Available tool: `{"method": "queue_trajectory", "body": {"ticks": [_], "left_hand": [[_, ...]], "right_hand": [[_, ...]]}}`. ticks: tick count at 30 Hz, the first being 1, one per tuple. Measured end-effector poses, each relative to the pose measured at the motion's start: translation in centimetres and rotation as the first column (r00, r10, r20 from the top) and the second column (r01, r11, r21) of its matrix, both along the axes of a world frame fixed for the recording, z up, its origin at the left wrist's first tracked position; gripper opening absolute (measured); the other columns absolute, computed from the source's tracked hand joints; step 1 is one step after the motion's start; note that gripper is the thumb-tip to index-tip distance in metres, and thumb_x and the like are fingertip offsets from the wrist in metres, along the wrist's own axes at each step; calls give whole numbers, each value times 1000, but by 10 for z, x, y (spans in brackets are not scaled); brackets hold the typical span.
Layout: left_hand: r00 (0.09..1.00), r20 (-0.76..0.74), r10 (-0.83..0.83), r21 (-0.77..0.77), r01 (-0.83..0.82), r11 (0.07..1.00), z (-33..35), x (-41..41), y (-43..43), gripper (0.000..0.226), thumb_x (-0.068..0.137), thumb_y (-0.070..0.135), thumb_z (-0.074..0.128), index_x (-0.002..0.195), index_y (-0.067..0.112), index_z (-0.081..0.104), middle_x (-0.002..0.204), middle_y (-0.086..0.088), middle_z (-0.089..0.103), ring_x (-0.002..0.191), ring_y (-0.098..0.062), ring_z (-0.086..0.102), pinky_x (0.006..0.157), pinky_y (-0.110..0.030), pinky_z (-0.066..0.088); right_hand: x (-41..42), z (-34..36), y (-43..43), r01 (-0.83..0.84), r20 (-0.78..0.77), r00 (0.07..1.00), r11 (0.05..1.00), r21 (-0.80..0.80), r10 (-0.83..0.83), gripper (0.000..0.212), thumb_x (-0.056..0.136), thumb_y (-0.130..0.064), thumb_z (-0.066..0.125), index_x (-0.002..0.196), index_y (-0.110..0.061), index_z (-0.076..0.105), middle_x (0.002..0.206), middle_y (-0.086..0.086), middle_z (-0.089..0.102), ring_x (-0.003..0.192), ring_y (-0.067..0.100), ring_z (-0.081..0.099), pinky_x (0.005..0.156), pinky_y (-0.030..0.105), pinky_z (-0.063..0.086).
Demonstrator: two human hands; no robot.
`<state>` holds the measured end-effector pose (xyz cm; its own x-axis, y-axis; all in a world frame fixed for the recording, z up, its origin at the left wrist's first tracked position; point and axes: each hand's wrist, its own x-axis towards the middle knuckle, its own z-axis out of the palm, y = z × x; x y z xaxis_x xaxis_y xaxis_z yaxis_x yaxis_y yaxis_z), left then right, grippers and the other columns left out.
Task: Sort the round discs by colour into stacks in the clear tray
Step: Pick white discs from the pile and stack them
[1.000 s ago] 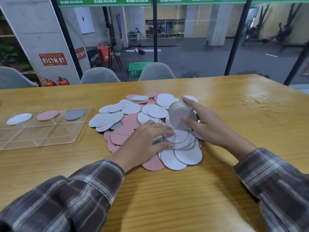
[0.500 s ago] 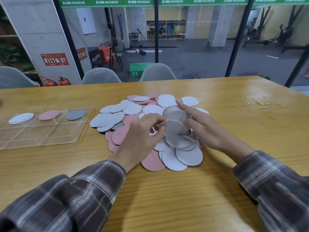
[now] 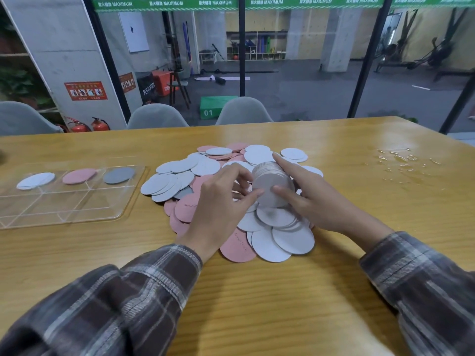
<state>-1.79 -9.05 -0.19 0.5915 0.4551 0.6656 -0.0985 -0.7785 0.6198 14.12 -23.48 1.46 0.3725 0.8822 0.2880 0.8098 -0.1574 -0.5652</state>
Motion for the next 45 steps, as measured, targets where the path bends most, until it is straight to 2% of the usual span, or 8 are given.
{"method": "queue_trajectory", "body": {"ticks": [8,16,20,26,31,36,40,45], "left_hand": [[907,-346,-240,155,307,939,-14,-7,4,38,84,46,85,112,23,77,114,13,72,112,-6,64,96,-32,50],[924,-274,-268,26,286,958,-8,-10,9,19,88,33,80,105,24,82,99,17,77,96,-8,67,81,-20,52],[896,-297,-329,-50,329,943,-7,-13,12,21,86,35,81,102,22,83,101,14,78,98,-15,69,82,-35,56],[974,-124,-189,219,213,952,-3,-12,11,9,96,15,74,101,10,80,93,8,75,86,-5,66,76,-17,49],[996,-28,-85,195,89,977,-1,-10,9,15,91,1,74,103,9,76,91,3,70,83,-10,67,78,-22,56],[998,-10,-60,16,60,998,0,-3,5,22,87,4,79,106,15,74,92,3,74,83,-9,71,74,-19,60],[999,-17,-31,-27,31,999,0,-1,5,20,84,7,84,101,14,75,89,2,73,79,-11,72,69,-21,61],[1000,-20,-19,37,20,999,1,-2,5,18,82,16,88,84,14,71,76,7,70,71,-12,67,64,-17,53]], "right_hand": [[8,2,-4,71,-13,997,996,55,-70,64,103,-32,57,160,-24,28,134,-15,53,101,-6,43,90,19,36],[9,3,-5,55,-61,997,997,56,-51,63,103,-32,57,160,-27,29,153,-13,47,127,8,48,104,28,39],[6,4,-6,30,-80,996,998,47,-26,63,103,-30,58,160,-29,30,159,-13,41,129,1,41,108,25,34],[6,4,-5,19,-134,991,998,64,-10,61,105,-27,56,159,-32,30,156,-15,43,134,9,45,115,36,37],[1,3,-4,-15,-173,985,999,32,20,55,108,-27,45,159,-38,26,133,7,55,102,0,52,89,8,40],[-3,2,-5,-56,-239,968,996,70,72,49,111,-35,36,158,-39,27,149,-29,37,132,-24,27,105,7,26],[-8,5,-3,-36,-173,984,999,30,40,61,104,-54,36,160,-38,21,161,-11,36,147,1,30,121,29,26],[-6,1,-1,2,6,1000,1000,-17,-2,72,103,-35,56,162,-32,16,150,6,47,131,24,46,105,39,43]]}}
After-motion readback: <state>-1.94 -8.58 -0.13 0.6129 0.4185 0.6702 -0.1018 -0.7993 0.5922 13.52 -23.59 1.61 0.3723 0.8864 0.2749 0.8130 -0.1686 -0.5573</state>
